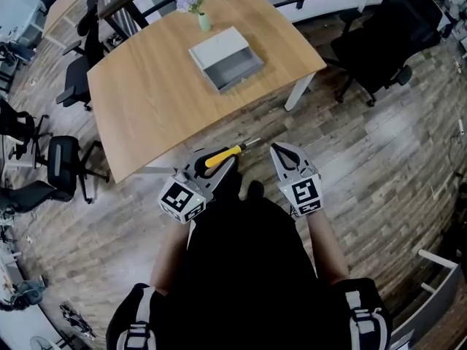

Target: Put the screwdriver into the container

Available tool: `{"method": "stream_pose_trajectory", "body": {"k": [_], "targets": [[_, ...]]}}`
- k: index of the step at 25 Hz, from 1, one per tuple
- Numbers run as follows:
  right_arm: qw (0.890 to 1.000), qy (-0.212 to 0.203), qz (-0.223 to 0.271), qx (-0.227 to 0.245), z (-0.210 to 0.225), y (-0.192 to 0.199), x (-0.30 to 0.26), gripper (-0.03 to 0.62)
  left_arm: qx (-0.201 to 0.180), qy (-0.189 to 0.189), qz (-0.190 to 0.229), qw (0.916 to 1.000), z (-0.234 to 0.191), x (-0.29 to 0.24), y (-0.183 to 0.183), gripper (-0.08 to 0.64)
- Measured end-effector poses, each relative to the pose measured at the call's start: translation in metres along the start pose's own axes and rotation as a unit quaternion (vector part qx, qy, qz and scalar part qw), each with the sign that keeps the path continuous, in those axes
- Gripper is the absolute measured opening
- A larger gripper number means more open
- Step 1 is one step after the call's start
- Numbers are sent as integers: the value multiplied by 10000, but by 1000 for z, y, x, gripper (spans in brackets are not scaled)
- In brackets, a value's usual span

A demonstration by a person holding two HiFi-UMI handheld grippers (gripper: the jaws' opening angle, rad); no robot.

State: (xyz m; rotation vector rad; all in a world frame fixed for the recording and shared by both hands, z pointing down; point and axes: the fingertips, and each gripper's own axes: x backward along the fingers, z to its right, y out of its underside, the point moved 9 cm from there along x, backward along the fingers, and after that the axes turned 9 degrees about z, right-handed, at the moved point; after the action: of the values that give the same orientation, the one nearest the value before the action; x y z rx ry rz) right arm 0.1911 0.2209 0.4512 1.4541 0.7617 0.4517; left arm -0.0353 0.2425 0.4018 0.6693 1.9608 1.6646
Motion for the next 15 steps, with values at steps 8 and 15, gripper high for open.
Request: {"method": "stream_pose_trajectory", "body": {"k": [8,15], "targets": [[9996,146,-236,24,7,6,-16,25,237,210,-30,9995,-28,-16,16,92],[9983,317,-482,54,34,5,-40,25,294,461,-30,9985,-69,-53,17,92]]}}
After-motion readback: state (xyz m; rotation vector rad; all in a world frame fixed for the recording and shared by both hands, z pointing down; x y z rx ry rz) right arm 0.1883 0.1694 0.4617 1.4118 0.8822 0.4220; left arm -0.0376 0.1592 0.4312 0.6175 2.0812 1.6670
